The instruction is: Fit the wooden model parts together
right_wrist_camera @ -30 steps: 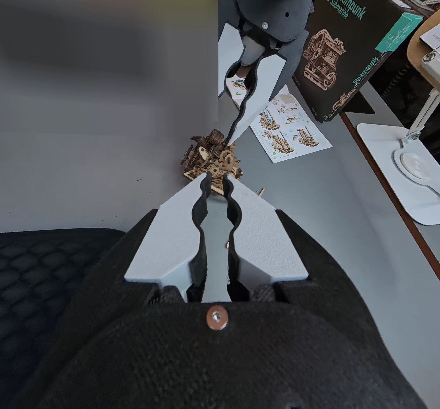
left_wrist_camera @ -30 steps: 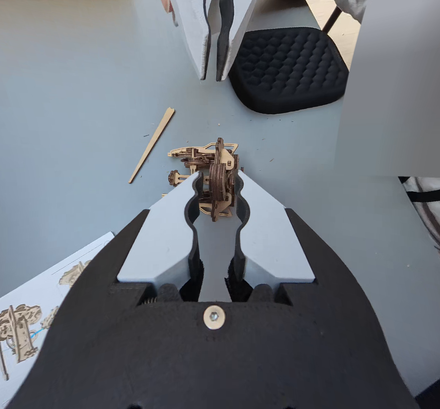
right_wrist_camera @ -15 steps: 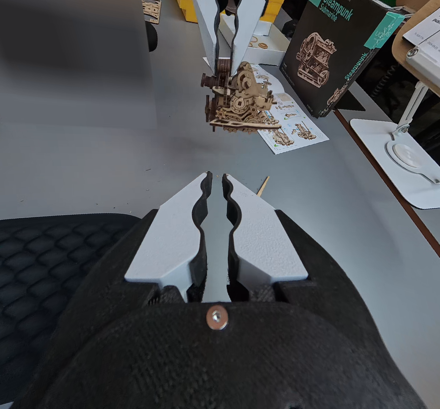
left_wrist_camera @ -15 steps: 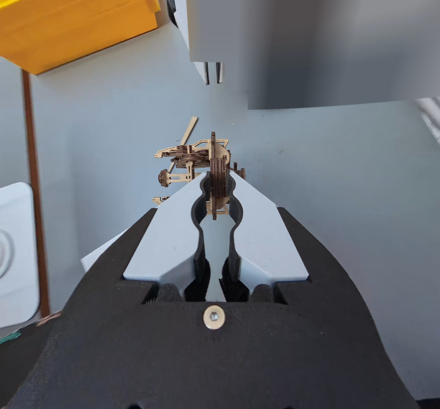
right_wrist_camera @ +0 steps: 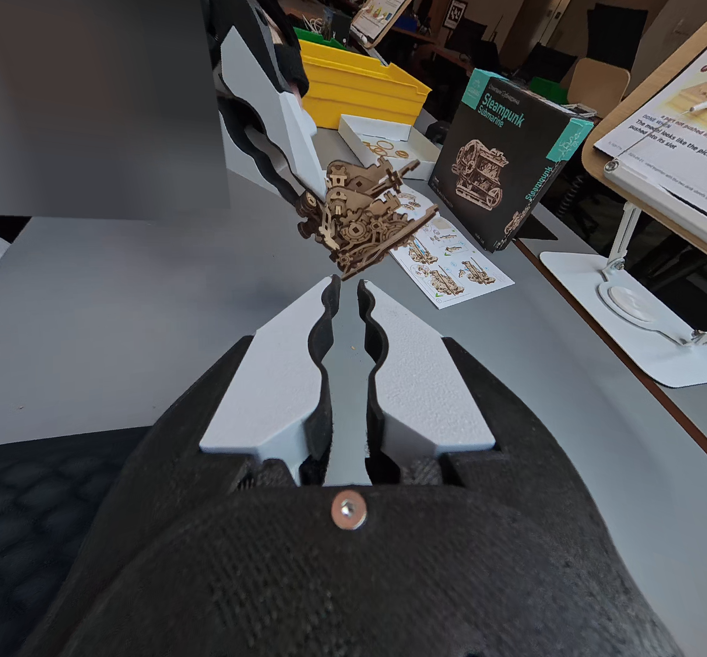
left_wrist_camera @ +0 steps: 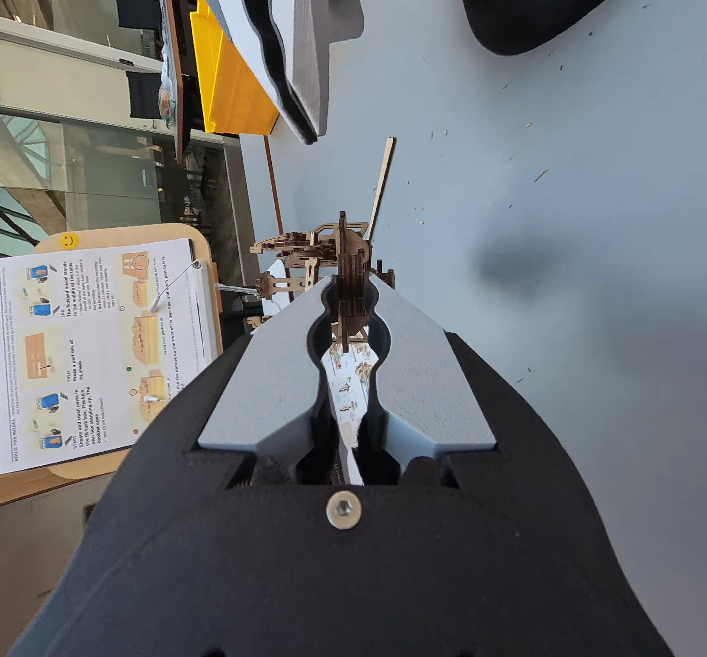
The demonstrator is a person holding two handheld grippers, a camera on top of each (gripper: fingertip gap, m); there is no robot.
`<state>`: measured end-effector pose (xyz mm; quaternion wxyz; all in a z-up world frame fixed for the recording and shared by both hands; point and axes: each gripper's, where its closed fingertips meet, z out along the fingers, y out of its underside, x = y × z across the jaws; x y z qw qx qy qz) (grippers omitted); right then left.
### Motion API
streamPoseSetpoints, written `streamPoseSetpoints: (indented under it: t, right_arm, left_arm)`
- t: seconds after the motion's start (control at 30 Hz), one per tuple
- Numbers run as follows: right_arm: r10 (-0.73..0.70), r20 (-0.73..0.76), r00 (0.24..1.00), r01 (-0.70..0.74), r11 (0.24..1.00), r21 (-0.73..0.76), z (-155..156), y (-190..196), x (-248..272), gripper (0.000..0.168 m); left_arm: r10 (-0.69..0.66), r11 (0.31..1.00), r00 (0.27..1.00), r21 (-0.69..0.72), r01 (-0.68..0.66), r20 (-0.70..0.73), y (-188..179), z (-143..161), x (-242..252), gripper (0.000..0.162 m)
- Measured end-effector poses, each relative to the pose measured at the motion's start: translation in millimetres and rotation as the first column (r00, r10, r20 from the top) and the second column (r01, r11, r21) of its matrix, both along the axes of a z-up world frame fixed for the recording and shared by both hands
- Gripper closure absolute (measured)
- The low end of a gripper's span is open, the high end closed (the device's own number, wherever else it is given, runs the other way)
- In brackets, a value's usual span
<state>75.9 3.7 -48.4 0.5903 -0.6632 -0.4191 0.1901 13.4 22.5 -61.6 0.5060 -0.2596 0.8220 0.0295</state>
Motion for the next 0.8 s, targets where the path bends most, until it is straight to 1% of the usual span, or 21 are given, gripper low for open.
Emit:
streamPoseSetpoints:
  t: [0.07,0.17,0.27,0.33,0.47,0.57,0.67,0.8]
  right_arm:
    - [0.031,-0.007,0.999,-0.031,0.999,0.036,1.8,-4.0,-7.3,0.161]
    - [0.078,0.045,0.996,-0.082,0.993,0.080,-4.8,-11.1,-19.5,0.161]
    - [0.128,0.086,0.988,-0.136,0.987,0.087,-13.4,-17.3,-31.2,0.158]
    - [0.167,0.107,0.980,-0.177,0.980,0.086,-18.1,-21.9,-37.1,0.156]
    - [0.192,0.174,0.966,-0.215,0.969,0.125,-24.3,-24.6,-40.6,0.149]
    - [0.205,0.262,0.943,-0.253,0.954,0.162,-29.0,-26.4,-45.7,0.144]
    - [0.221,0.352,0.910,-0.303,0.932,0.199,-32.3,-30.2,-54.5,0.143]
    - [0.185,0.467,0.865,-0.328,0.912,0.245,-36.3,-27.8,-60.4,0.143]
  left_arm:
    - [-0.002,0.999,1.000,-0.039,0.002,0.009,-5.7,-5.9,1.2,0.152]
    - [-0.033,0.995,0.999,-0.095,0.032,-0.002,-14.8,-22.5,1.3,0.152]
    - [-0.077,0.969,0.997,-0.237,0.073,-0.004,-27.1,-40.1,1.0,0.152]
    - [-0.136,0.941,0.991,-0.315,0.126,-0.009,-37.0,-47.9,-0.9,0.152]
    - [-0.218,0.934,0.976,-0.290,0.207,-0.004,-45.0,-48.9,-5.1,0.152]
    - [-0.268,0.931,0.963,-0.264,0.252,-0.025,-51.5,-49.0,-10.2,0.152]
    - [-0.292,0.942,0.955,-0.191,0.277,-0.054,-51.5,-49.9,-13.8,0.152]
    - [-0.289,0.954,0.955,-0.102,0.282,-0.060,-49.3,-48.4,-14.0,0.152]
